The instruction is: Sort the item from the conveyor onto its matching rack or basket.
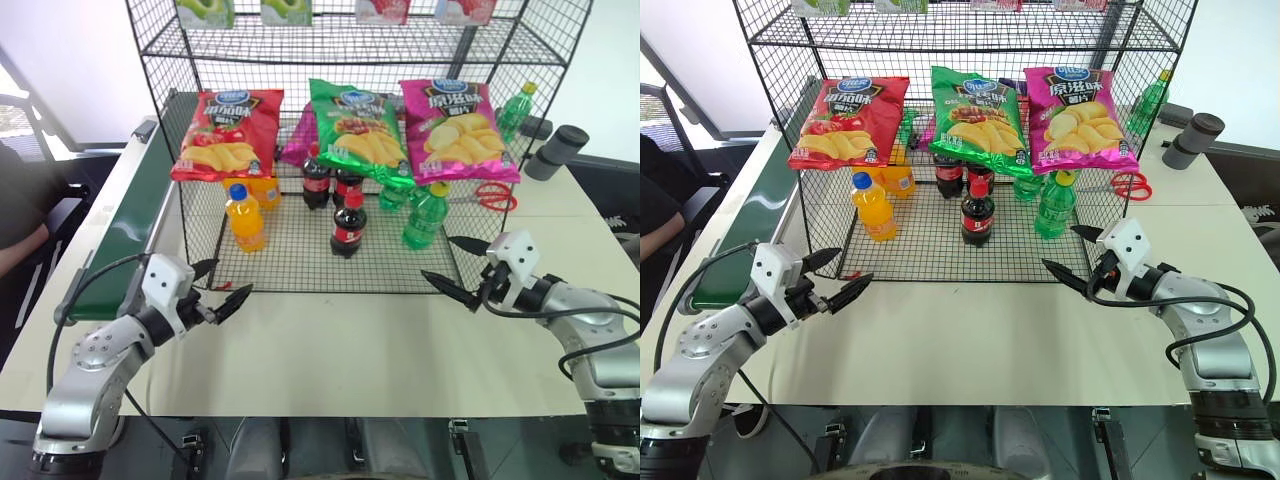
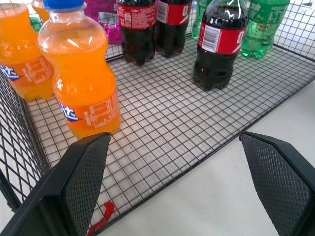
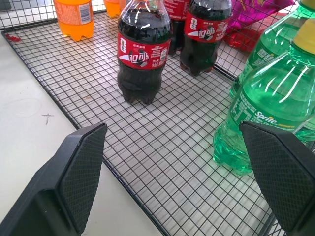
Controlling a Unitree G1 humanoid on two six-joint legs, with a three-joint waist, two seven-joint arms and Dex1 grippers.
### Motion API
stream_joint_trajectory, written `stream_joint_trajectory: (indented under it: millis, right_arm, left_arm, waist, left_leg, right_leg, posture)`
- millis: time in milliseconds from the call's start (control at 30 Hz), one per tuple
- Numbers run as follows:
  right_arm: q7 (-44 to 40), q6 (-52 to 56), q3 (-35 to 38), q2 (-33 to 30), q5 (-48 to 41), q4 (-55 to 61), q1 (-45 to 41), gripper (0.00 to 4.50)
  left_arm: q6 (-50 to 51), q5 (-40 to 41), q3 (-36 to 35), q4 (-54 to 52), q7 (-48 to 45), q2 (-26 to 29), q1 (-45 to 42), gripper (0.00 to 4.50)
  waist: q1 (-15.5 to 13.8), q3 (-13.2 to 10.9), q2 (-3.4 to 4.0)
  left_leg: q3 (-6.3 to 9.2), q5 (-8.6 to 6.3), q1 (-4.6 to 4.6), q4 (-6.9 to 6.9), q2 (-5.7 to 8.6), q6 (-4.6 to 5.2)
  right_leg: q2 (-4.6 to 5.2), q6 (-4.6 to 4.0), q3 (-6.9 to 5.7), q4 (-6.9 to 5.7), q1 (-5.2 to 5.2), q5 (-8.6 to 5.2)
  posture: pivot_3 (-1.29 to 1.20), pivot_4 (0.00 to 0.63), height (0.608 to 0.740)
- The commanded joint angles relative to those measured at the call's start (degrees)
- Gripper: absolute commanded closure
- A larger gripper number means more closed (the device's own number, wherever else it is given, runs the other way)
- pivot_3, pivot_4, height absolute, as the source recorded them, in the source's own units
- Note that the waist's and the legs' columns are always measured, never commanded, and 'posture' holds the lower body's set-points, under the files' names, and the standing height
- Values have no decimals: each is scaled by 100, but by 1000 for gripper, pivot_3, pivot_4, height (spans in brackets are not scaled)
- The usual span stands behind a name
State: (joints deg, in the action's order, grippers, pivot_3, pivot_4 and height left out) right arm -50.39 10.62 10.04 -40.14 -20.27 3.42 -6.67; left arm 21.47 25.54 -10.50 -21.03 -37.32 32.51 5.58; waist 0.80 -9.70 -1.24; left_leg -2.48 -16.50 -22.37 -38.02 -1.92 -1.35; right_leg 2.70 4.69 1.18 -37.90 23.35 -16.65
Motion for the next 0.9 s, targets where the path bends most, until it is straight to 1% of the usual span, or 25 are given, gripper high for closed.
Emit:
stream_joint_trajectory:
  millis: [33,500,900]
  right_arm:
    - [-25,-141,113,-53,0,9,-109,29]
    - [226,176,-85,29,74,313,-331,29]
    - [174,-140,-141,63,169,-94,-362,29]
  left_arm:
    - [-150,31,-180,-171,-19,25,1,0]
    - [-125,-94,-165,-111,140,41,-50,0]
    - [-172,-215,-135,-62,230,-41,-61,0]
  waist:
    - [-4,0,0]
    - [-5,0,0]
    - [-4,0,0]
  left_leg:
    - [0,0,0,0,0,0]
    - [0,0,0,-1,0,0]
    - [0,0,0,-1,0,0]
  right_leg:
    - [0,0,0,0,0,0]
    - [0,0,0,-1,0,0]
    - [0,0,0,-1,0,0]
  posture:
    - [0,150,734]
    - [0,150,734]
    - [0,150,734]
